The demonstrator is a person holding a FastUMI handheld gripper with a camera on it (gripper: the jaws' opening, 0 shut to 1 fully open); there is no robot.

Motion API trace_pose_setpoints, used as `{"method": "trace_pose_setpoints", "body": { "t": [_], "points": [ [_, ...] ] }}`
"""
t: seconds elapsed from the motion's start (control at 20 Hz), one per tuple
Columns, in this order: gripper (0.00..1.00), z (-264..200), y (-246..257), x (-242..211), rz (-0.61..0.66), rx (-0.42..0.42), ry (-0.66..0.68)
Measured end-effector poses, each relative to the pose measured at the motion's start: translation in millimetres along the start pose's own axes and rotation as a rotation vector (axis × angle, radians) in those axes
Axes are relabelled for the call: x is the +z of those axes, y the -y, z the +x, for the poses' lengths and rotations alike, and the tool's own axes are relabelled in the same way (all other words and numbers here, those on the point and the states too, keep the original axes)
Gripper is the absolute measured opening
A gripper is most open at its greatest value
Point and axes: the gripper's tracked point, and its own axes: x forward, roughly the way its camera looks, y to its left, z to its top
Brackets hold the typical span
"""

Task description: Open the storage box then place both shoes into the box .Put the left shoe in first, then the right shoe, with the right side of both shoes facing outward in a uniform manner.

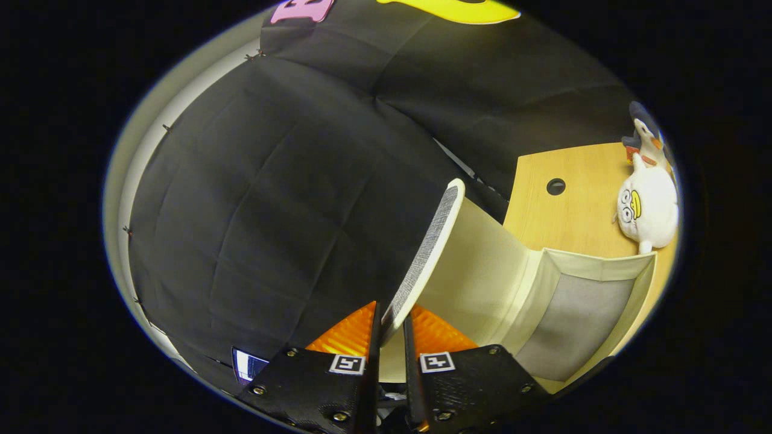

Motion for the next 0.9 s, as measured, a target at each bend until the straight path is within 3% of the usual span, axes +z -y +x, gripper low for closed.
{"method": "trace_pose_setpoints", "body": {
  "t": [0.2, 0.3, 0.35, 0.4, 0.45, 0.9],
  "points": [
    [0.36, 40.1, -9.1, -15.0, -0.066, -0.06, -0.054],
    [0.54, 46.6, -8.0, -25.9, -0.074, -0.074, -0.063],
    [0.55, 48.2, -2.5, -30.0, -0.076, -0.072, -0.071],
    [0.78, 46.3, 3.3, -36.9, -0.069, -0.081, -0.089],
    [0.85, 42.2, -1.0, -39.1, -0.053, -0.088, -0.093],
    [0.96, -49.8, 36.4, -28.6, -0.022, -0.219, -0.022]
  ]
}}
